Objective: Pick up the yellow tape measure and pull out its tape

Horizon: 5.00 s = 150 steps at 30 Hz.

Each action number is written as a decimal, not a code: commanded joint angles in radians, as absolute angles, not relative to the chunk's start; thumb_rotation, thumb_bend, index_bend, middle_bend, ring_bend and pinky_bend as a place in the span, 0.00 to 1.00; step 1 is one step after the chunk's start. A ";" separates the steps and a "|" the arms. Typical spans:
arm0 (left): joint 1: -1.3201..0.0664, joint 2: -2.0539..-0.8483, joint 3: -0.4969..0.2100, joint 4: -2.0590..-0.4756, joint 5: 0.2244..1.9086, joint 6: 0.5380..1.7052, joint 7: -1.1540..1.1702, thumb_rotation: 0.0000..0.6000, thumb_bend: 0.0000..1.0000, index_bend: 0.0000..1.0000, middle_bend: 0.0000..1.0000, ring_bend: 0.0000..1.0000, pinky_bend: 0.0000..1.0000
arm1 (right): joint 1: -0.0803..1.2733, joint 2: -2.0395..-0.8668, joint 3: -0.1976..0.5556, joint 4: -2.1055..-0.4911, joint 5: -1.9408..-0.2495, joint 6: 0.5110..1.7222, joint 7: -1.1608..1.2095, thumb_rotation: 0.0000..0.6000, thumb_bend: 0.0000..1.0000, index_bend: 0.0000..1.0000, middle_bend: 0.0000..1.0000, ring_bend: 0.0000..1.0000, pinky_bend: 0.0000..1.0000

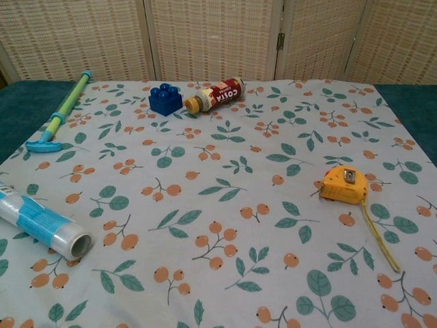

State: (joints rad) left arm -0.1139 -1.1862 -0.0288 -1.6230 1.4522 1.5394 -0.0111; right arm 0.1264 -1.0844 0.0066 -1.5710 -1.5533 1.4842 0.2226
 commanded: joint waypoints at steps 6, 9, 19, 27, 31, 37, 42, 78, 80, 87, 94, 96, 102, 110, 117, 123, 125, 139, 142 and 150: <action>-0.111 -1.189 -0.028 -1.614 1.461 1.522 -0.021 1.00 0.43 0.29 0.19 0.12 0.00 | 0.122 -1.078 0.014 -1.600 -1.541 1.473 0.196 1.00 0.37 0.04 0.15 0.20 0.08; -0.110 -1.189 -0.031 -1.612 1.463 1.520 -0.029 1.00 0.43 0.29 0.19 0.12 0.00 | 0.120 -1.077 0.018 -1.609 -1.536 1.471 0.189 1.00 0.37 0.04 0.15 0.20 0.09; -0.115 -1.188 -0.039 -1.607 1.471 1.503 -0.040 1.00 0.43 0.29 0.18 0.12 0.00 | 0.164 -1.111 0.037 -1.665 -1.486 1.370 0.092 1.00 0.37 0.04 0.16 0.21 0.10; -0.110 -1.183 -0.035 -1.606 1.477 1.494 -0.058 1.00 0.43 0.29 0.17 0.12 0.00 | 0.278 -1.229 0.085 -1.680 -1.349 1.180 -0.087 1.00 0.37 0.01 0.14 0.17 0.11; -0.106 -1.182 -0.033 -1.602 1.479 1.493 -0.065 1.00 0.43 0.29 0.17 0.12 0.00 | 0.335 -1.304 0.108 -1.656 -1.256 1.096 -0.185 1.00 0.37 0.00 0.12 0.15 0.11; -0.101 -1.187 -0.036 -1.587 1.471 1.489 -0.074 1.00 0.42 0.29 0.17 0.12 0.00 | 0.410 -1.422 0.136 -1.592 -1.140 1.028 -0.313 1.00 0.36 0.00 0.12 0.16 0.11; -0.103 -1.190 -0.038 -1.578 1.467 1.480 -0.078 1.00 0.42 0.29 0.17 0.12 0.00 | 0.458 -1.494 0.158 -1.546 -1.065 0.994 -0.366 1.00 0.36 0.00 0.11 0.15 0.11; -0.125 -1.190 -0.051 -1.571 1.448 1.412 -0.130 1.00 0.42 0.27 0.15 0.10 0.00 | 0.571 -1.584 0.155 -1.462 -0.908 0.984 -0.470 1.00 0.40 0.44 0.43 0.35 0.15; -0.137 -1.188 -0.058 -1.582 1.460 1.410 -0.133 1.00 0.42 0.27 0.15 0.10 0.00 | 0.566 -1.577 0.158 -1.483 -0.924 0.996 -0.449 1.00 0.41 0.47 0.45 0.37 0.16; -0.210 -1.194 -0.095 -1.639 1.514 1.381 -0.111 1.00 0.42 0.26 0.15 0.10 0.00 | 0.555 -1.535 0.187 -1.591 -0.988 0.999 -0.323 1.00 0.41 0.48 0.46 0.39 0.17; -0.324 -1.256 -0.163 -1.699 1.522 1.314 -0.064 1.00 0.40 0.20 0.15 0.10 0.00 | 0.572 -1.585 0.235 -1.611 -1.122 0.986 -0.096 1.00 0.41 0.49 0.46 0.39 0.18; -0.356 -1.281 -0.182 -1.712 1.504 1.286 -0.053 1.00 0.38 0.18 0.14 0.10 0.00 | 0.586 -1.620 0.247 -1.593 -1.159 0.985 -0.040 1.00 0.41 0.49 0.46 0.39 0.18; -0.440 -1.331 -0.224 -1.753 1.455 1.216 0.045 1.00 0.36 0.12 0.12 0.10 0.00 | 0.623 -1.735 0.275 -1.524 -1.274 1.017 0.141 1.00 0.41 0.49 0.45 0.39 0.18; -0.509 -1.382 -0.242 -1.809 1.398 1.169 0.160 1.00 0.34 0.08 0.11 0.09 0.00 | 0.669 -1.857 0.271 -1.371 -1.399 1.069 0.312 1.00 0.41 0.49 0.45 0.39 0.23; -0.551 -1.426 -0.238 -1.842 1.392 1.161 0.237 1.00 0.32 0.07 0.11 0.09 0.00 | 0.695 -1.915 0.263 -1.284 -1.440 1.097 0.382 1.00 0.41 0.49 0.45 0.39 0.23; -0.583 -1.456 -0.238 -1.853 1.387 1.154 0.275 1.00 0.32 0.07 0.11 0.09 0.00 | 0.707 -1.938 0.259 -1.253 -1.440 1.100 0.390 1.00 0.41 0.49 0.44 0.39 0.23; -0.591 -1.463 -0.239 -1.859 1.382 1.153 0.283 1.00 0.32 0.07 0.11 0.09 0.00 | 0.710 -1.942 0.260 -1.250 -1.438 1.101 0.388 1.00 0.41 0.49 0.44 0.39 0.23; -0.636 -1.515 -0.239 -1.845 1.325 1.140 0.326 1.00 0.32 0.08 0.11 0.09 0.00 | 0.719 -1.952 0.258 -1.262 -1.428 1.106 0.365 1.00 0.41 0.49 0.44 0.39 0.23; -0.642 -1.521 -0.240 -1.833 1.310 1.139 0.329 1.00 0.32 0.08 0.11 0.09 0.00 | 0.717 -1.949 0.254 -1.267 -1.428 1.108 0.365 1.00 0.41 0.49 0.44 0.39 0.23; -0.648 -1.529 -0.233 -1.822 1.297 1.154 0.341 1.00 0.33 0.10 0.11 0.09 0.00 | 0.707 -1.940 0.239 -1.280 -1.432 1.118 0.364 1.00 0.41 0.49 0.44 0.39 0.23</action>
State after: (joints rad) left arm -0.6477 -1.5288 -0.2347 -1.8221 1.2975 1.1530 0.3392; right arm 0.7078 -1.9398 0.2397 -1.2798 -1.4315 1.1177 0.3645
